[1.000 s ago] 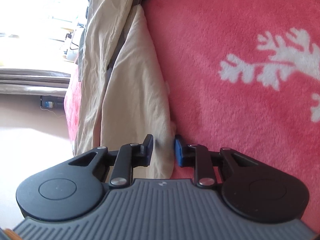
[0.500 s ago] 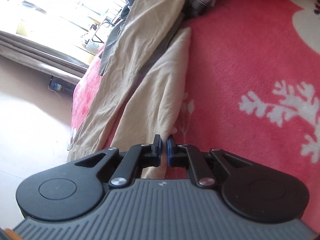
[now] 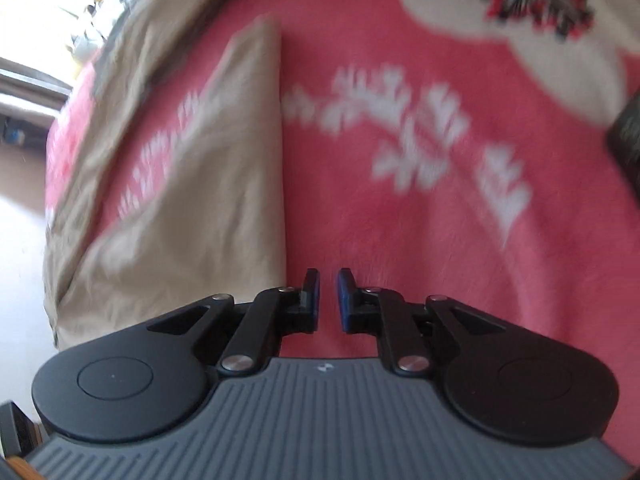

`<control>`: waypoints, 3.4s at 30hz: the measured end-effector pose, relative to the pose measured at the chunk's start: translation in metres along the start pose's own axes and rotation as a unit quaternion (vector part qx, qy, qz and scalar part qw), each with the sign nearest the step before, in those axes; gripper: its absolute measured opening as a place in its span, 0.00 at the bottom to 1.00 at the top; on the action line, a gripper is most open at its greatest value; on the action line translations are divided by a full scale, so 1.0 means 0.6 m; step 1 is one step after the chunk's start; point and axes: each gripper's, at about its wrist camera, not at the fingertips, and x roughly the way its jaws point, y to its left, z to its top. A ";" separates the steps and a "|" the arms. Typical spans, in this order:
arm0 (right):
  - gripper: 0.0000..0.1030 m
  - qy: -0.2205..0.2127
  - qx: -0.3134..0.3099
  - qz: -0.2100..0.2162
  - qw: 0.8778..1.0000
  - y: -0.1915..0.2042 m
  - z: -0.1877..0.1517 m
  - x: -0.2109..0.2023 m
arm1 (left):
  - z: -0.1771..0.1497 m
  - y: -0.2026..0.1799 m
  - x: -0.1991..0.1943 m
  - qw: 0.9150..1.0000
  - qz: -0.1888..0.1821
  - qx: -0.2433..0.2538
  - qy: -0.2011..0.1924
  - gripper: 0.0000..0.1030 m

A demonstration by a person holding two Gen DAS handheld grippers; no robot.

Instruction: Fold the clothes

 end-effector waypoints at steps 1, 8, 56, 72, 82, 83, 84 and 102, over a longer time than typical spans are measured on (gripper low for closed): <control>0.10 -0.018 -0.011 -0.003 1.000 0.007 0.013 -0.012 | 0.001 0.001 -0.007 1.000 -0.008 0.000 -0.005 0.13; 0.35 -0.107 -0.101 -0.010 0.989 0.056 0.130 -0.022 | 0.042 0.001 -0.038 0.998 -0.032 -0.003 -0.057 0.32; 0.05 0.039 -0.184 0.231 0.954 0.189 0.088 0.135 | 0.057 0.046 0.043 0.999 -0.006 -0.038 -0.023 0.46; 0.11 -0.131 0.008 -0.140 0.981 -0.158 0.018 -0.066 | 0.047 0.031 0.027 1.000 -0.023 -0.013 0.003 0.55; 0.50 -0.143 -0.289 -0.067 0.944 -0.001 0.077 -0.048 | 0.045 0.012 0.026 1.000 -0.013 0.007 0.010 0.59; 0.50 -0.115 -0.329 -0.044 0.936 0.016 0.083 -0.029 | 0.046 0.011 0.025 1.000 -0.012 0.007 0.009 0.59; 0.50 -0.096 -0.381 -0.038 0.919 0.032 0.084 -0.008 | 0.046 0.009 0.025 1.000 -0.011 0.007 0.009 0.59; 0.47 0.178 -0.574 -0.049 0.798 0.111 0.118 0.113 | 0.047 0.022 0.036 1.000 -0.023 0.007 0.001 0.59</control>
